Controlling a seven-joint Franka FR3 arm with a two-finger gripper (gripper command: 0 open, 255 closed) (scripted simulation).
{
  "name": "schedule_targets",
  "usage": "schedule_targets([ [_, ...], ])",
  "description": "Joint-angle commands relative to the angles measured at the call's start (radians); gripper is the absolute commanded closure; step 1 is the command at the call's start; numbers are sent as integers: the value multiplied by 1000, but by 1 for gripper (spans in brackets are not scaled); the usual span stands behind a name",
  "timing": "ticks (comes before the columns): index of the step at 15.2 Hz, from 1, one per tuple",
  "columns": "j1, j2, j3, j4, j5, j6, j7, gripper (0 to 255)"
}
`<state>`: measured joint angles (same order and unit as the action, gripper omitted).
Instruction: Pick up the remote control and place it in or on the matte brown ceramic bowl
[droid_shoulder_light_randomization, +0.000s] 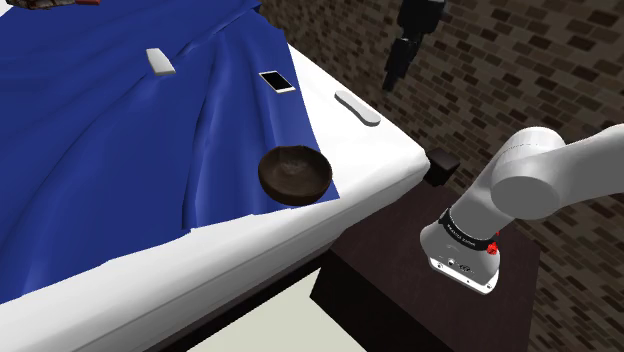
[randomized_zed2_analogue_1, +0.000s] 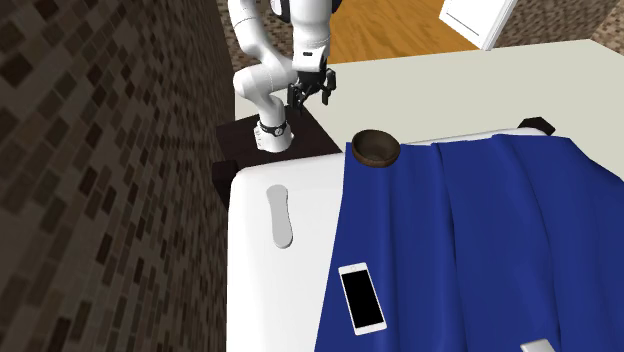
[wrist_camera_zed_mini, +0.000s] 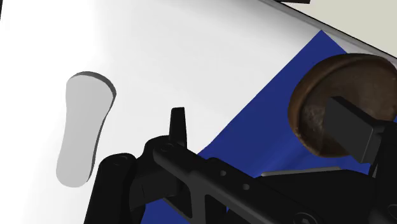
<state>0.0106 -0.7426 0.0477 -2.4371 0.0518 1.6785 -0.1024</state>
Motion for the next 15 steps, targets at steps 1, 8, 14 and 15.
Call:
schedule_targets([
  [1,0,0,0,0,0,0,0,0],
  [8,-68,183,-61,-9,-40,193,-9,0],
  [14,-120,364,-115,25,-61,342,-16,0],
  [15,-127,396,-124,35,-62,365,-18,0],
])
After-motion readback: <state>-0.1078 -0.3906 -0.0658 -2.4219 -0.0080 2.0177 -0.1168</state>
